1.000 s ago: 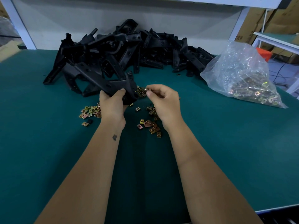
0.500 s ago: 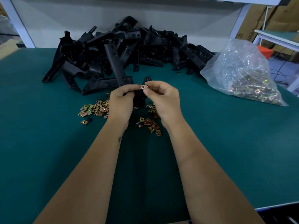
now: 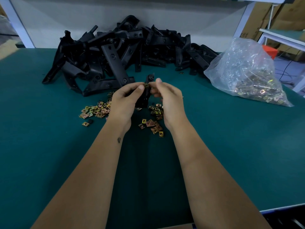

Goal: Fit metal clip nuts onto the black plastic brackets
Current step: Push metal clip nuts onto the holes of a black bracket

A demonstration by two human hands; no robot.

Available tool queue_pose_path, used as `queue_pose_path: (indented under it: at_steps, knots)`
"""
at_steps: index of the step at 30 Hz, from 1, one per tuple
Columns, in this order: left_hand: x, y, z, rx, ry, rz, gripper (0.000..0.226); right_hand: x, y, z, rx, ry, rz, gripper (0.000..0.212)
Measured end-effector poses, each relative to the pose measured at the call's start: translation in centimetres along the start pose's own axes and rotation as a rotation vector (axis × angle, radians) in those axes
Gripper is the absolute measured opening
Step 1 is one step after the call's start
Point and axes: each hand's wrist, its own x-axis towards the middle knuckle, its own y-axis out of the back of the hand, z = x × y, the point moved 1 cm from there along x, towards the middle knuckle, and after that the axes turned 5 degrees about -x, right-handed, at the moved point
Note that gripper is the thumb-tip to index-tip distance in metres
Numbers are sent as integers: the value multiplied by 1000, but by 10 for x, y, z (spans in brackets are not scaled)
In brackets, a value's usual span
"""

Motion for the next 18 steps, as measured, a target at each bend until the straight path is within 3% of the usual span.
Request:
queue_pose_path:
  at_steps: [2,9,18]
  knots:
    - [1,2,1,-20,6,8,13,1,1,-1,-16,-28,5,24]
    - [0,4,2,-15,12,-5,13,-2,-3,-3,-69,74,-34,7]
    - [0,3,3,-101,93,-30,11,-1,-2,-2,-71,58,-12,10]
